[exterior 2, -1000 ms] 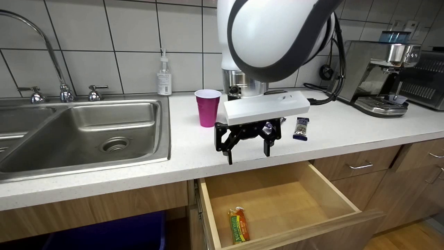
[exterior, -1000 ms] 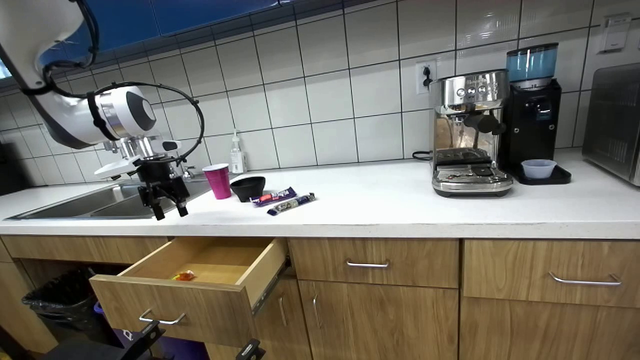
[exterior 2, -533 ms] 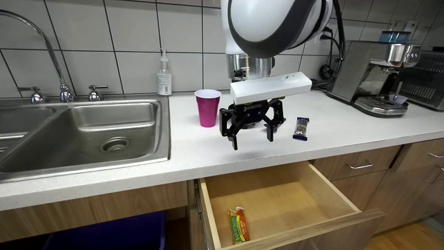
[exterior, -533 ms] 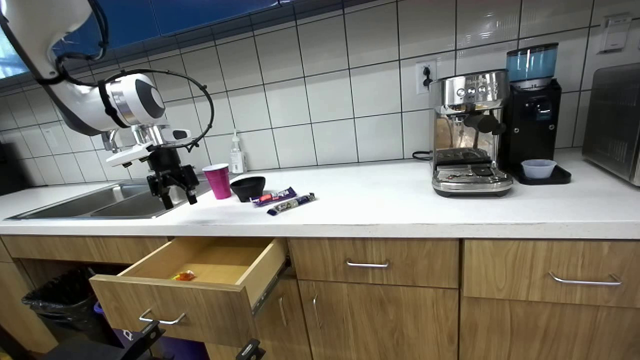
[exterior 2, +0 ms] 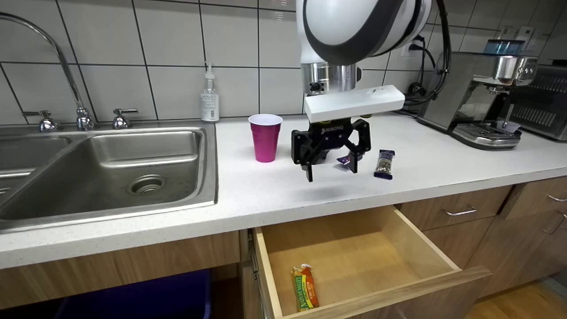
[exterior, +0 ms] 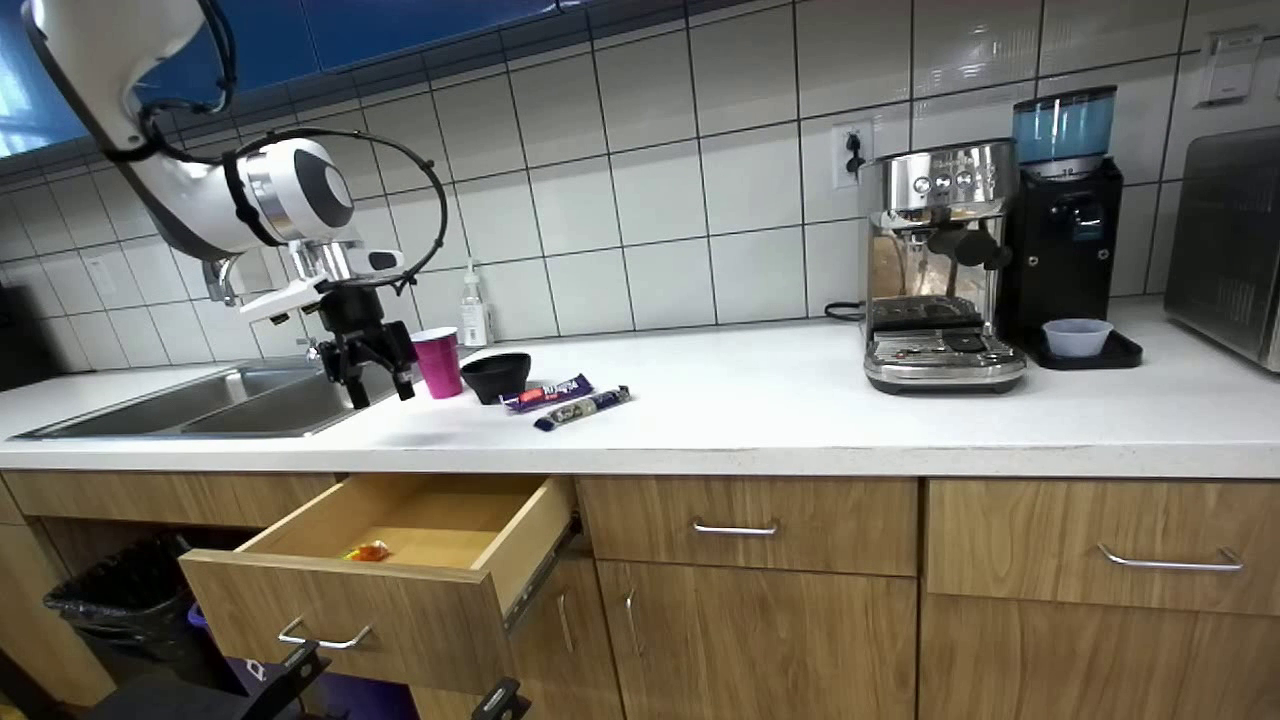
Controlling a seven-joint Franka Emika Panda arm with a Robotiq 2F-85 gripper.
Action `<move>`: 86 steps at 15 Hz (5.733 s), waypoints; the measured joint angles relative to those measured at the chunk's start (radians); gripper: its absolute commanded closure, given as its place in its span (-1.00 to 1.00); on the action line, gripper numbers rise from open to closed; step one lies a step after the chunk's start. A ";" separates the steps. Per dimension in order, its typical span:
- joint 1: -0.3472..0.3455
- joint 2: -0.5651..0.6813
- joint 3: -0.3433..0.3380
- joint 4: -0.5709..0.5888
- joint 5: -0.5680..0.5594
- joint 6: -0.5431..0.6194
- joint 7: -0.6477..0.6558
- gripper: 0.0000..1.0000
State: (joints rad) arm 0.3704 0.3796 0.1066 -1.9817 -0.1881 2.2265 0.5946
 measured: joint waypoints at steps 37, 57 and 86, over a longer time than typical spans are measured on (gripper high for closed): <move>-0.133 0.114 -0.154 0.179 0.137 0.094 0.203 -1.00; -0.174 0.325 -0.175 0.419 0.237 0.095 0.269 -1.00; -0.195 0.386 -0.173 0.452 0.308 0.157 0.269 0.91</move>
State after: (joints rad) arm 0.1755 0.7653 -0.0668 -1.5300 0.1201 2.3837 0.8638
